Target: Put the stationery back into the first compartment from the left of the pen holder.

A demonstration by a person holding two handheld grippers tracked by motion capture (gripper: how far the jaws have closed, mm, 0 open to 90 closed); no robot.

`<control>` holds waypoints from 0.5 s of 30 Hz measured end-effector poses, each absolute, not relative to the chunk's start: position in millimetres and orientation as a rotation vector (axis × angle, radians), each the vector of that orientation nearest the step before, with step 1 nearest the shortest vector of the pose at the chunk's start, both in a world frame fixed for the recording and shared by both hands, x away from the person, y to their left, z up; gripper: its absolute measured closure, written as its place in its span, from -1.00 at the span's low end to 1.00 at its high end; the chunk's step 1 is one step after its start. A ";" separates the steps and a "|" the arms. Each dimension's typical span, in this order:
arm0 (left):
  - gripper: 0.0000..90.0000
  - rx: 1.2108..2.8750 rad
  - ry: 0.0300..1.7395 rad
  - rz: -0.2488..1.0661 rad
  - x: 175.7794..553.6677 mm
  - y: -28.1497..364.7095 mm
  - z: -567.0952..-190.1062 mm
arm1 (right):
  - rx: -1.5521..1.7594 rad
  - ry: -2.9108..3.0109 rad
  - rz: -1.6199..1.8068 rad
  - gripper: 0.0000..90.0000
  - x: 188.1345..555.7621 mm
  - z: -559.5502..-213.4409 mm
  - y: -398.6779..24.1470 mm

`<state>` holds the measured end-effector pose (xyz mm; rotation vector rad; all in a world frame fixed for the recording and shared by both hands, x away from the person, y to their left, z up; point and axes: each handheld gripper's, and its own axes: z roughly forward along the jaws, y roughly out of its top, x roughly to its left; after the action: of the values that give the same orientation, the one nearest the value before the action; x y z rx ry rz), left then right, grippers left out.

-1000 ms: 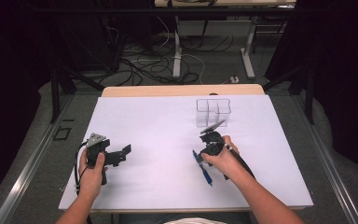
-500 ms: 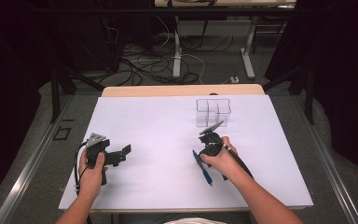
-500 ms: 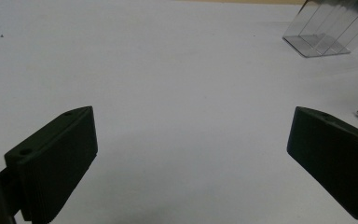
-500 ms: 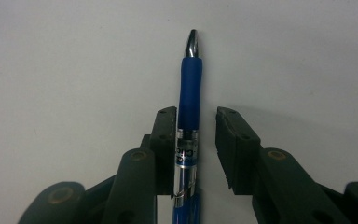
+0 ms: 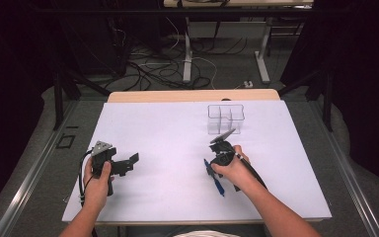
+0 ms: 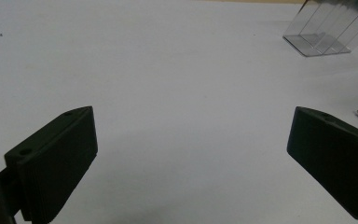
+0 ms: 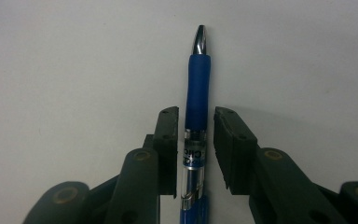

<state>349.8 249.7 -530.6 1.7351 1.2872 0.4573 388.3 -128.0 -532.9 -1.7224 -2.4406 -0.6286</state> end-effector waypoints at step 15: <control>-0.96 1.734 1.289 0.458 349.7 249.8 -530.6 | -1.733 -2.418 -0.598 0.76 389.3 -532.9 -128.6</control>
<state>349.7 249.8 -530.6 1.7340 1.2889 0.4583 389.3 -128.6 -532.9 -1.7332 -2.4178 -0.5982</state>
